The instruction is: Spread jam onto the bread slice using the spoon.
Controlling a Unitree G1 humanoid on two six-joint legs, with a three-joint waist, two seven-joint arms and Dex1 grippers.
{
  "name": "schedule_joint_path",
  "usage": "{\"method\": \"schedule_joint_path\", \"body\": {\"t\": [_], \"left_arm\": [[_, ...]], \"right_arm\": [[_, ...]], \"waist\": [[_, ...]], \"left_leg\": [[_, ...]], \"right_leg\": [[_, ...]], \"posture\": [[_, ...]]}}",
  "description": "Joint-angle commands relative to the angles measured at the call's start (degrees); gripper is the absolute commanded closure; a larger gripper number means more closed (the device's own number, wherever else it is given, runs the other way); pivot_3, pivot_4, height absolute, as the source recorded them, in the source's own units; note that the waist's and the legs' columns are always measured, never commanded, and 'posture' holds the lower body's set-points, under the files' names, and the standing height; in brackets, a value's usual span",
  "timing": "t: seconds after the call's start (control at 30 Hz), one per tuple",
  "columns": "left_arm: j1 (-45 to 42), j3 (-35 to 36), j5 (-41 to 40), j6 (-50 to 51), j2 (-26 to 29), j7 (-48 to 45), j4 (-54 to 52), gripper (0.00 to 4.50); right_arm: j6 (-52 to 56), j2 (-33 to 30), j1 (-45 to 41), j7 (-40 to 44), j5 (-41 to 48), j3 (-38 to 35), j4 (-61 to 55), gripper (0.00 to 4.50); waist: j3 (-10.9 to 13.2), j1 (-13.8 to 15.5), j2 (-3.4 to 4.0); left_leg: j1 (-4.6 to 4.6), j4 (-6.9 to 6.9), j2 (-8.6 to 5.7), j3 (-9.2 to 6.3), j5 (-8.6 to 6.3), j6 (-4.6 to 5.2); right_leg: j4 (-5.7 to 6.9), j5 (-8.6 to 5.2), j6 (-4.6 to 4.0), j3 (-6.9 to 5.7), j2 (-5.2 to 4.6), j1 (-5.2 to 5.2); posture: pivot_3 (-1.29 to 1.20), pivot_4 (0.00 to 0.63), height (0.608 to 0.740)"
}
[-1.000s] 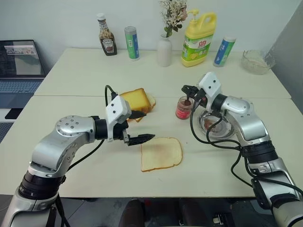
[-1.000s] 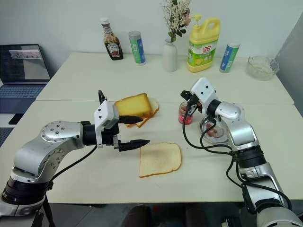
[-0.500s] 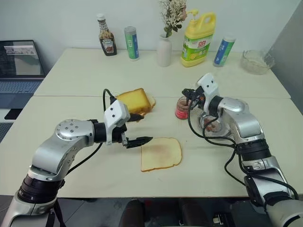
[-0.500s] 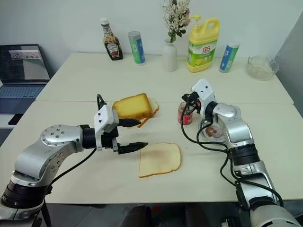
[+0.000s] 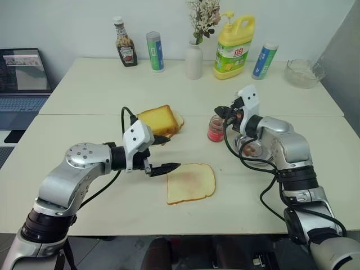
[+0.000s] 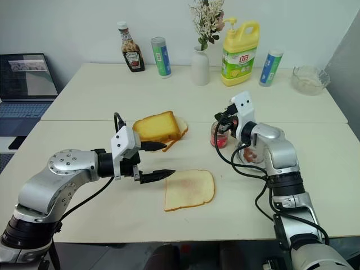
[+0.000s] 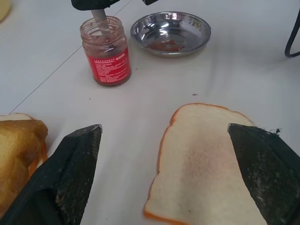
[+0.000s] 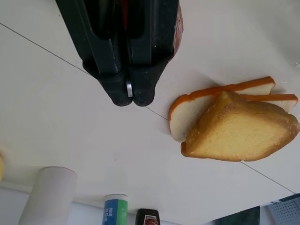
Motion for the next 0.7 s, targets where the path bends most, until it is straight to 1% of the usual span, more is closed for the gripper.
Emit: {"method": "schedule_joint_path", "body": {"t": [0.03,0.23,0.43,0.7], "left_arm": [[0.06,0.95,0.29,-1.26,0.48,-0.27,-0.32,0.0],[0.26,0.78,0.71,-1.61,0.53,-0.4,-0.46,0.0],[0.06,0.45,1.02,-1.71,0.59,-0.68,-0.54,0.0],[0.15,0.01,1.71,-2.34,0.34,-1.09,-0.18,0.0]], "right_arm": [[1.01,0.6,-0.98,-1.3,1.72,-2.22,-0.74,4.44],[2.36,1.52,-1.44,-3.23,3.96,-4.73,0.18,4.44],[6.45,2.65,-2.85,-5.09,8.43,-9.23,0.86,4.44],[8.57,3.73,-3.77,-6.67,11.78,-11.54,-0.3,4.44]], "waist": [[0.0,0.0,0.0],[0.0,0.0,0.0],[0.0,-0.01,0.01],[0.01,-0.03,0.01]], "left_leg": [[0.0,0.0,0.0,0.0,0.0,0.0],[0.0,0.0,0.0,0.01,0.0,0.0],[-0.01,-0.01,0.0,0.02,0.0,0.0],[-0.03,-0.03,0.0,0.06,0.0,0.0]], "right_leg": [[0.0,0.0,0.0,0.0,0.0,0.0],[0.0,0.0,0.0,0.01,0.0,-0.01],[0.0,0.0,0.0,0.01,0.0,-0.01],[0.01,0.0,0.0,0.04,0.0,-0.08]], "posture": [[0.0,0.15,0.74],[0.0,0.15,0.74],[0.0,0.15,0.74],[0.0,0.15,0.74]]}}
